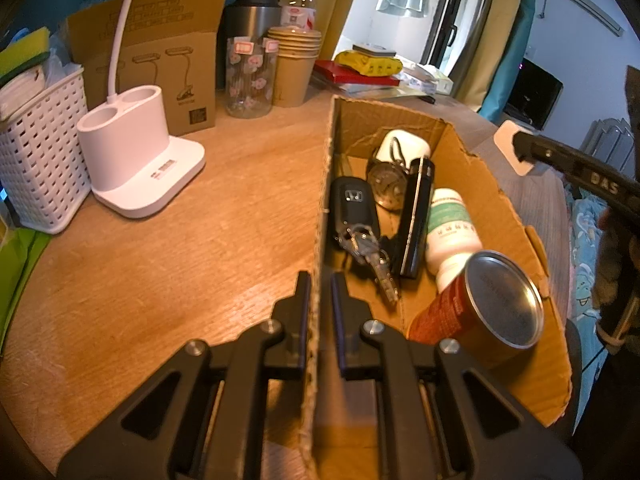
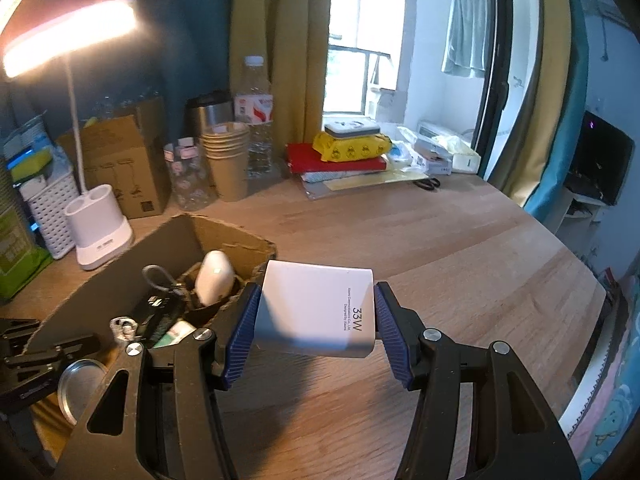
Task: Organize rigid objects
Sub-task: 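Lift the charger with the right tool and carry it over the box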
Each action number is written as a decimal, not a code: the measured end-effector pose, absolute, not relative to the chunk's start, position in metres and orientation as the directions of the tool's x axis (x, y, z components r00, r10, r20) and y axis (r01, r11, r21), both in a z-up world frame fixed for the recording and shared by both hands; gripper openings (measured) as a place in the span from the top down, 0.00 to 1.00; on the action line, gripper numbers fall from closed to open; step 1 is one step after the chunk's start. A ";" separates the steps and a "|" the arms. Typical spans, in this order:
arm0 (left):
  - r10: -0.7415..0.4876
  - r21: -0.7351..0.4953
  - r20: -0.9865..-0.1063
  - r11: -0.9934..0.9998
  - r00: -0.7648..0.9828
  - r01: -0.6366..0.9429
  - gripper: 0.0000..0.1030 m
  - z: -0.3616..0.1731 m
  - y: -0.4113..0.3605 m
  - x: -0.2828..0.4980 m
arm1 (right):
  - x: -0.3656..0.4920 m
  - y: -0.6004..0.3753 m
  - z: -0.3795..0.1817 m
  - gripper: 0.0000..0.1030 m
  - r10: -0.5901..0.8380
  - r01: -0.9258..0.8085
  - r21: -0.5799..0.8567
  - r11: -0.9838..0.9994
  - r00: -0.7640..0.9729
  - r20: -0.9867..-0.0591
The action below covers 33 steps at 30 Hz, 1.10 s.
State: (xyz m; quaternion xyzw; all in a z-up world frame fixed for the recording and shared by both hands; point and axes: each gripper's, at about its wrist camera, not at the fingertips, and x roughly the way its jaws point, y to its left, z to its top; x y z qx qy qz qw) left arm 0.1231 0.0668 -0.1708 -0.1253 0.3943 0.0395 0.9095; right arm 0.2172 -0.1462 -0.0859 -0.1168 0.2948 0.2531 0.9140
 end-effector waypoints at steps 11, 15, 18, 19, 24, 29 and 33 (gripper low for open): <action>-0.026 -0.195 -0.727 0.966 0.686 -0.171 0.89 -0.170 0.068 0.123 | 0.186 -0.126 -0.069 0.42 0.452 -0.587 -0.073 0.807 0.692 -0.562; -0.026 -0.195 -0.727 0.966 0.686 -0.171 0.89 -0.170 0.067 0.123 | 0.178 -0.114 -0.068 0.42 0.474 -0.614 -0.079 0.786 0.679 -0.560; -0.025 -0.195 -0.727 0.966 0.686 -0.171 0.89 -0.169 0.069 0.123 | 0.171 -0.104 -0.067 0.42 0.491 -0.635 -0.083 0.768 0.666 -0.562; -0.025 -0.195 -0.727 0.966 0.686 -0.171 0.89 -0.169 0.070 0.123 | 0.168 -0.100 -0.068 0.42 0.497 -0.644 -0.085 0.760 0.660 -0.563; -0.025 -0.194 -0.727 0.966 0.686 -0.171 0.89 -0.169 0.068 0.122 | 0.160 -0.087 -0.070 0.42 0.521 -0.677 -0.088 0.731 0.636 -0.569; -0.024 -0.194 -0.727 0.966 0.686 -0.171 0.89 -0.169 0.067 0.122 | 0.154 -0.078 -0.071 0.42 0.537 -0.698 -0.091 0.710 0.621 -0.571; -0.024 -0.193 -0.727 0.966 0.687 -0.171 0.89 -0.169 0.067 0.122 | 0.152 -0.073 -0.073 0.42 0.543 -0.708 -0.089 0.701 0.610 -0.577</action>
